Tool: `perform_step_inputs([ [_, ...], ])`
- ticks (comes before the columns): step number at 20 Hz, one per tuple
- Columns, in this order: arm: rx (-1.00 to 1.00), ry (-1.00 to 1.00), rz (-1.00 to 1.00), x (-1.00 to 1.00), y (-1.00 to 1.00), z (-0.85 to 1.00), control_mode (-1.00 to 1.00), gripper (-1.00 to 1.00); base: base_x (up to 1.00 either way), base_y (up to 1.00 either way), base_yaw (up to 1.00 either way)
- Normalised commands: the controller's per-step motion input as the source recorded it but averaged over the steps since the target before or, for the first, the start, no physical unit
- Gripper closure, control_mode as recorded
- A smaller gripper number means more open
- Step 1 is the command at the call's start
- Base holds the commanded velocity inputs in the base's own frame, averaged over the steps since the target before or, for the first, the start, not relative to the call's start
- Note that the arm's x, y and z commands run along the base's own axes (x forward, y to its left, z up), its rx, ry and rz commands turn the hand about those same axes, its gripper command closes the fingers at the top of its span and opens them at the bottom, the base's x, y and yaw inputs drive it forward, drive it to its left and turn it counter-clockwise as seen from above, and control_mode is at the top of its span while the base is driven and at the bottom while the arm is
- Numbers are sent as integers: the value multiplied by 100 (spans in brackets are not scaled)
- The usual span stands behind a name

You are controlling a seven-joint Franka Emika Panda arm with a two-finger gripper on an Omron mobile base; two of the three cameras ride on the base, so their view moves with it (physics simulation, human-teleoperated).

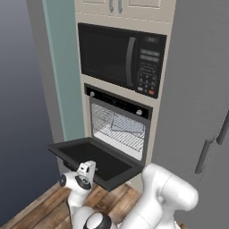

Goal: Take the baked cake out of the oven and place it on the plate for cooling. Then close the oven door.

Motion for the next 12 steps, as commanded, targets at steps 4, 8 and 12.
perform_step_inputs([
  [4, 0, 22, 9, 0, 85, -76, -100, -100, 0, 0, 0],
  [8, 0, 20, 0, 3, 76, -33, -100, -100, 0, 0, 0],
  [12, -7, -3, 0, 36, 1, -38, -100, -100, 0, 0, 0],
])
